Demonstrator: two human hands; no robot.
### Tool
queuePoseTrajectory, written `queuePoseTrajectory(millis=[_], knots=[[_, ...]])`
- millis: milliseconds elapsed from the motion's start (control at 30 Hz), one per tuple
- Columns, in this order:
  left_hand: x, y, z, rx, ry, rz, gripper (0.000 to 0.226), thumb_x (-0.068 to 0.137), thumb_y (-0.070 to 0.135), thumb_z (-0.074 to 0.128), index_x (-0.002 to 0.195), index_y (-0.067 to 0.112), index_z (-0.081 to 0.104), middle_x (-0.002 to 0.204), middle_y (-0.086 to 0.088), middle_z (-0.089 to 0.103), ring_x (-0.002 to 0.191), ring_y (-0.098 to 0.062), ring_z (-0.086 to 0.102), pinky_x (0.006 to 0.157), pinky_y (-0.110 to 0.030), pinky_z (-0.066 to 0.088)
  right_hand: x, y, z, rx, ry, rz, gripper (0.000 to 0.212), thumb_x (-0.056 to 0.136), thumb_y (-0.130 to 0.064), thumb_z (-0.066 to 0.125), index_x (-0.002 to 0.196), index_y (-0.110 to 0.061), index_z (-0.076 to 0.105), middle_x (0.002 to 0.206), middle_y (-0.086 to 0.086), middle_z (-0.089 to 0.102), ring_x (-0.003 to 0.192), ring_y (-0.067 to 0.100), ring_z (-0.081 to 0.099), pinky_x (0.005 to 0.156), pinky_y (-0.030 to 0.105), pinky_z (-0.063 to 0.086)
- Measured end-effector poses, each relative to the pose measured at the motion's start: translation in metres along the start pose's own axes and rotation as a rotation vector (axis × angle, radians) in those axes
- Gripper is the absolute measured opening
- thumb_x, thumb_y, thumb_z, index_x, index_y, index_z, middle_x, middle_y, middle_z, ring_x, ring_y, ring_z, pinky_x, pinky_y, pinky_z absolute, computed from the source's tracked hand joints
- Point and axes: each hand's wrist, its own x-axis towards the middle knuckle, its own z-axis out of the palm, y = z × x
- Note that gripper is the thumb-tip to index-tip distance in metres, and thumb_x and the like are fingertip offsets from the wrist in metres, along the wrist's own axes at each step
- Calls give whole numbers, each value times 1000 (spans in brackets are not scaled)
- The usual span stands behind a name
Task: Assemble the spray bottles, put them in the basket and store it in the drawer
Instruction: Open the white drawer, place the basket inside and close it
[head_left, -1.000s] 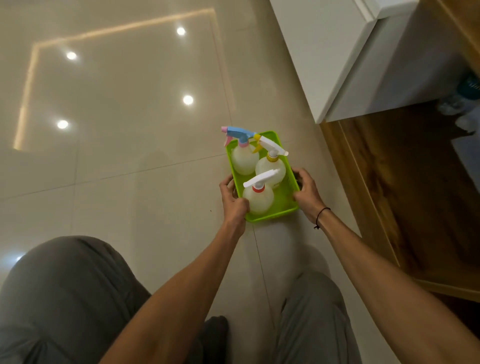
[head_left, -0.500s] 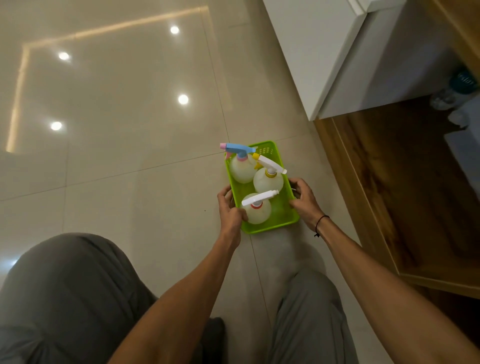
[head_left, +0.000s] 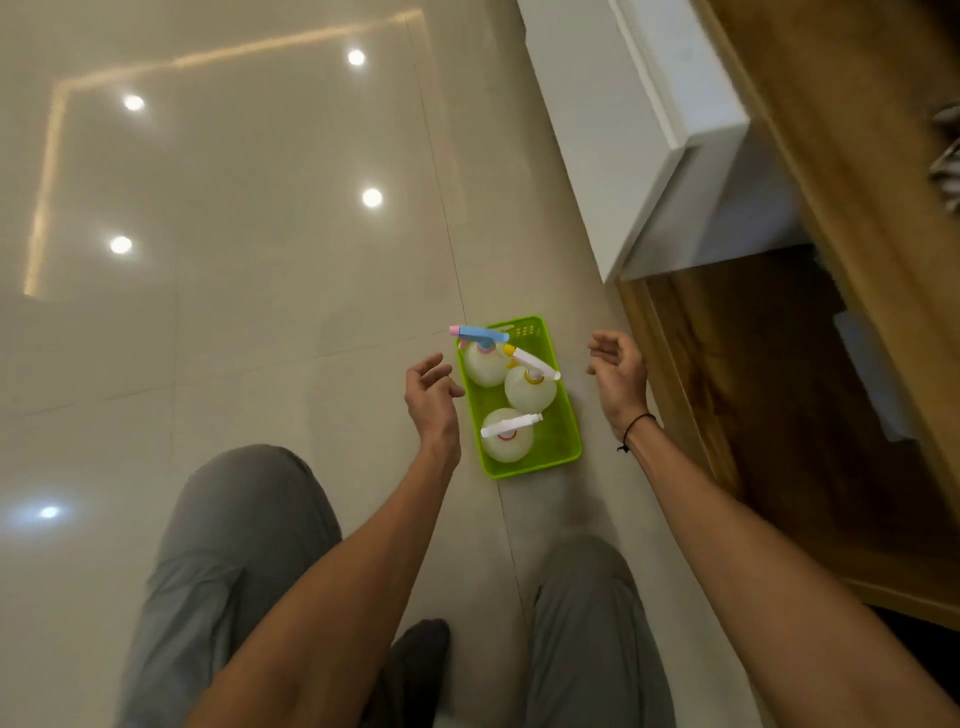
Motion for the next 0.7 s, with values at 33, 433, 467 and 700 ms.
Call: queuePoseTrajectory(millis=[33,433,467,700], knots=[[-8,16,4,6,-12,10,51,77,-16,47,114,14,66,105,-7,68,89,-14,65,79,-27,52,-3,-16,-2,2,7,0,45,84,20,52,127,9,60,127,31,65,109,25,61,104,48,53],[-73,185,127,166,-332,187,51,69,13,54,118,14,68,109,-9,68,101,-26,65,96,-40,54,-2,-170,-26,-18,103,10,67,95,4,54,158,-2,31,160,20,43,148,32,44,121,49,37],[-73,192,136,181,-340,187,51,69,15,55,119,15,68,110,-8,69,105,-29,66,97,-39,53,1,-179,-28,-22,95,0,68,94,5,53,158,-3,32,161,18,42,148,31,43,121,49,38],[-74,216,178,263,-387,138,38,89,14,60,127,18,66,110,3,70,113,-18,66,105,-45,53,30,-217,-39,-72,1,-4,67,93,1,57,157,-8,37,155,14,50,142,32,49,118,49,41]])
